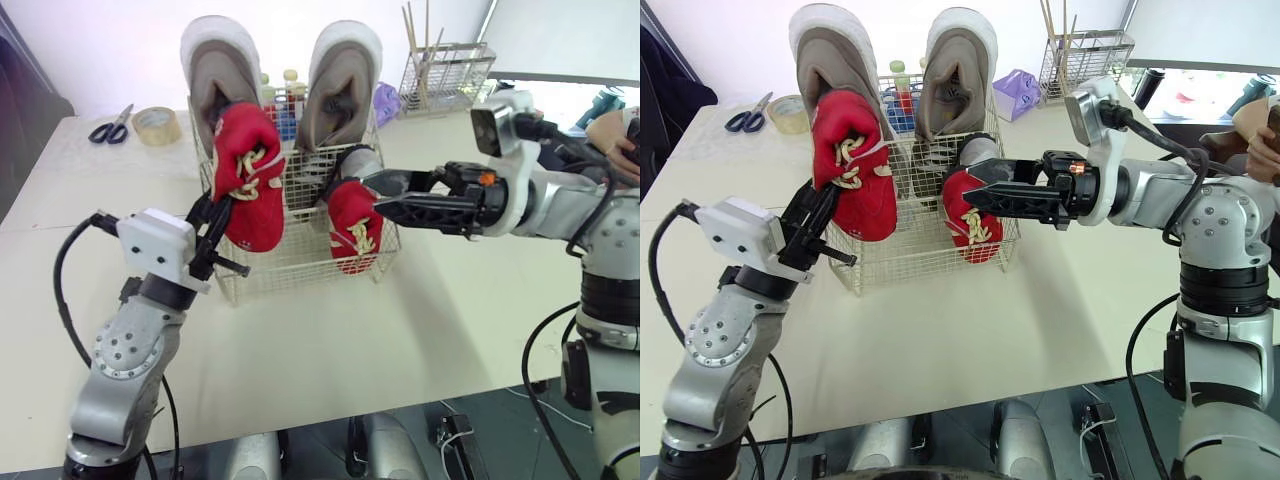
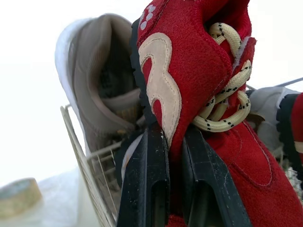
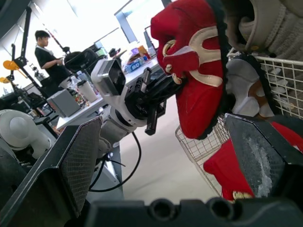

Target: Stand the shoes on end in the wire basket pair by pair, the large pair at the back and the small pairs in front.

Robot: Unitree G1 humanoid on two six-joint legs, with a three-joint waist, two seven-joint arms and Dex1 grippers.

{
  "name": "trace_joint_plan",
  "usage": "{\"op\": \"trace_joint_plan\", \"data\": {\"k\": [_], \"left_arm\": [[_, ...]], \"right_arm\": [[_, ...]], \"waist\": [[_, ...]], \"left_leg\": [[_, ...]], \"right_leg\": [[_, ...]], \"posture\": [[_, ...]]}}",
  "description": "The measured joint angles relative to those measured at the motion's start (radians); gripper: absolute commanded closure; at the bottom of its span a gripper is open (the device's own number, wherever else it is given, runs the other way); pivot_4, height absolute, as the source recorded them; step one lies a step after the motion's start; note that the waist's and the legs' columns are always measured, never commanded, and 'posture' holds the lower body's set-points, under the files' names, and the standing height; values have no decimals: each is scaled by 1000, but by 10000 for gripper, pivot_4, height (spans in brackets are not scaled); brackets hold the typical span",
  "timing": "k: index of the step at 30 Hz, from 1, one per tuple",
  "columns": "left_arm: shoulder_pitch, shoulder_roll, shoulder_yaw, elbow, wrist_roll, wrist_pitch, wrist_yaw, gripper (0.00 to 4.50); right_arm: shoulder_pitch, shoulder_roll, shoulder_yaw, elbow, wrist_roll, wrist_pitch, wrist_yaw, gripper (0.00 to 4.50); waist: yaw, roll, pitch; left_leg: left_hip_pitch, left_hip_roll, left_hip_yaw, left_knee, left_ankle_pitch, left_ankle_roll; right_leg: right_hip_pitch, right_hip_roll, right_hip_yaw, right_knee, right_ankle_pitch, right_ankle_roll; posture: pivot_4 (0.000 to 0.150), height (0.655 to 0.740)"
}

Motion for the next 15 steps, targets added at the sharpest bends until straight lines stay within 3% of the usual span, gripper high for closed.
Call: {"op": "trace_joint_plan", "data": {"k": [9,15], "left_arm": [[27,-51,-41,108,125,-209,-52,44454],[21,-68,-50,151,195,-284,-65,44454]], "right_arm": [[140,-96,-14,-158,41,67,52,0],[179,-100,-13,-170,37,62,51,0]], "waist": [[0,1,-1],[1,2,-1]], "left_leg": [[0,0,0,0,0,0],[0,0,0,0,0,0]], "right_leg": [[0,-1,0,0,0,0],[0,-1,0,0,0,0]], "posture": [[1500,7400],[1500,7400]]}}
